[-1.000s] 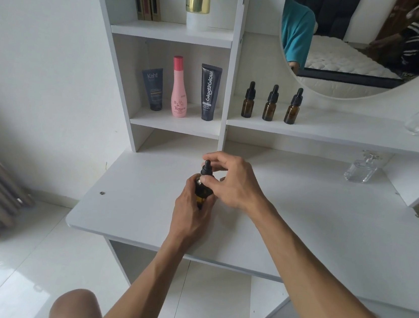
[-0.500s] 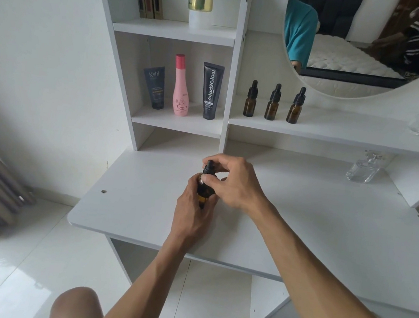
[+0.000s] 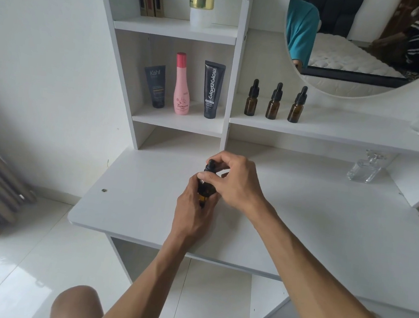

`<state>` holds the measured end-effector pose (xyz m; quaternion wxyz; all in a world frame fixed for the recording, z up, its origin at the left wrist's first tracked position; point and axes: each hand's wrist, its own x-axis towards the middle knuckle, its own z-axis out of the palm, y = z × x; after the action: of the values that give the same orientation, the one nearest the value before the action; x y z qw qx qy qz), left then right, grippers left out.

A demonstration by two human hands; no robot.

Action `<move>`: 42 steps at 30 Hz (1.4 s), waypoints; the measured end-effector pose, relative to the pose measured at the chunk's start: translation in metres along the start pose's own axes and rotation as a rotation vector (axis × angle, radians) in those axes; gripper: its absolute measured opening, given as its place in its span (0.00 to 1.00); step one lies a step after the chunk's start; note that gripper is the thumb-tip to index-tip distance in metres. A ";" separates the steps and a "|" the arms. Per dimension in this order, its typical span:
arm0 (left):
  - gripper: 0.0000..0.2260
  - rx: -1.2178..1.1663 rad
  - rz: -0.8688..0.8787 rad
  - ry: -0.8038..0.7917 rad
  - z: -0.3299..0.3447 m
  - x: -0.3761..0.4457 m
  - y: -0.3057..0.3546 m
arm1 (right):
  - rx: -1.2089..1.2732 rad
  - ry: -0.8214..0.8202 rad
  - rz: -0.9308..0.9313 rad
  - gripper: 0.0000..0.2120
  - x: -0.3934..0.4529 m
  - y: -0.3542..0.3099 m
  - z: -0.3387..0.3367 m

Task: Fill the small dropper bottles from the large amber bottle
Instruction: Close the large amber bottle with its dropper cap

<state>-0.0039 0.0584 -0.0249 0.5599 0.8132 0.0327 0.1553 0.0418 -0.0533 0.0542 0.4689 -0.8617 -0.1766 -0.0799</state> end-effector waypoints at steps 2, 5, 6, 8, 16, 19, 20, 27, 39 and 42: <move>0.11 -0.002 0.002 0.002 0.000 0.000 0.000 | 0.006 0.009 -0.007 0.12 0.000 0.002 0.002; 0.10 -0.006 0.011 0.003 -0.001 0.000 0.001 | 0.007 0.020 -0.012 0.13 0.000 0.002 0.003; 0.10 -0.007 0.012 0.002 -0.001 -0.001 0.001 | 0.006 0.018 -0.012 0.14 0.000 0.002 0.002; 0.11 -0.001 0.019 -0.002 -0.001 -0.001 0.000 | 0.006 0.009 -0.004 0.16 -0.002 0.003 0.000; 0.18 0.056 -0.012 0.013 0.002 0.002 -0.006 | -0.259 0.169 0.149 0.20 -0.034 0.071 -0.038; 0.19 0.073 -0.014 0.025 0.001 0.002 -0.004 | -0.479 0.048 0.303 0.23 -0.050 0.101 -0.053; 0.19 0.077 -0.017 0.030 0.001 0.003 -0.004 | -0.549 0.006 0.341 0.24 -0.055 0.108 -0.056; 0.16 0.082 -0.028 0.053 0.002 0.001 -0.002 | -0.776 -0.183 0.404 0.28 -0.064 0.118 -0.061; 0.19 0.043 -0.052 0.064 0.019 0.015 0.013 | -0.766 -0.214 0.420 0.31 -0.066 0.119 -0.060; 0.19 0.031 -0.047 0.048 0.035 0.030 0.025 | -0.760 -0.197 0.415 0.31 -0.065 0.119 -0.060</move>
<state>0.0312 0.0243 -0.0066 0.5500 0.8167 0.0678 0.1611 0.0284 -0.1773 -0.0257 0.1057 -0.9936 -0.0019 0.0391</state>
